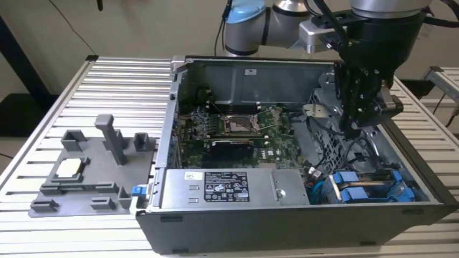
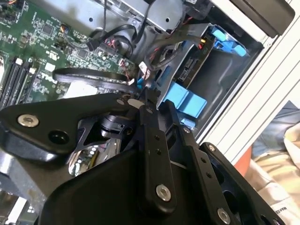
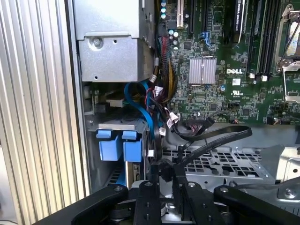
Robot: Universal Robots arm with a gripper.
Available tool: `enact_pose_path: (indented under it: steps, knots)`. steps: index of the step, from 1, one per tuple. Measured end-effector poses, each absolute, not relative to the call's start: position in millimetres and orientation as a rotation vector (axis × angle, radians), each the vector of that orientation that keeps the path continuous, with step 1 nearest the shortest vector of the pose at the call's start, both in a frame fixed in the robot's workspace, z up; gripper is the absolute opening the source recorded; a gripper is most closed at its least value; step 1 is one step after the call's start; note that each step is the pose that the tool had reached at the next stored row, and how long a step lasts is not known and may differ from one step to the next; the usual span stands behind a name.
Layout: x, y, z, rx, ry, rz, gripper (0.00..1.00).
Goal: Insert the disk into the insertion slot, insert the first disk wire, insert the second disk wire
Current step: 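Insert the first disk wire, then insert the second disk wire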
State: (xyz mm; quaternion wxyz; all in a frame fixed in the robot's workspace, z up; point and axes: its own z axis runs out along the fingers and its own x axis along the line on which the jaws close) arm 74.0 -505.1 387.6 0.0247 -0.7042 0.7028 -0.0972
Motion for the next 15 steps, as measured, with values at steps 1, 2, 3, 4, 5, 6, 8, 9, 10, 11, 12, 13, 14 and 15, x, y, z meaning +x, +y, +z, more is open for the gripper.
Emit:
enact_pose_path:
  steps: [1,2,3,4,5,6,8,9,10,11,12,13,14,15]
  knots:
    - [73.4,-504.9,387.6,-2.178,2.174,-0.301,0.27]
    - [72.7,-504.4,387.6,-2.179,2.174,-0.303,0.27]
    - [72.3,-503.6,387.3,-2.184,2.176,-0.312,0.27]
    - [71.9,-502.6,387.0,-2.189,2.179,-0.323,0.27]
    - [71.4,-501.7,386.4,-2.194,2.181,-0.333,0.27]
    - [71.2,-501.0,385.8,-2.198,2.183,-0.341,0.27]
    - [70.8,-499.7,384.3,-2.205,2.183,-0.351,0.27]
    - [70.6,-499.0,383.6,-2.208,2.180,-0.353,0.27]
    - [70.4,-498.4,382.9,-2.212,2.176,-0.353,0.27]
    - [70.3,-498.1,382.4,-2.216,2.173,-0.354,0.27]
    - [70.3,-498.1,382.2,-2.218,2.170,-0.355,0.27]
    - [70.3,-498.1,382.3,-2.219,2.170,-0.355,0.27]
    - [70.3,-498.1,382.3,-2.219,2.170,-0.356,0.27]
    - [70.2,-498.1,382.3,-2.219,2.170,-0.356,0.27]
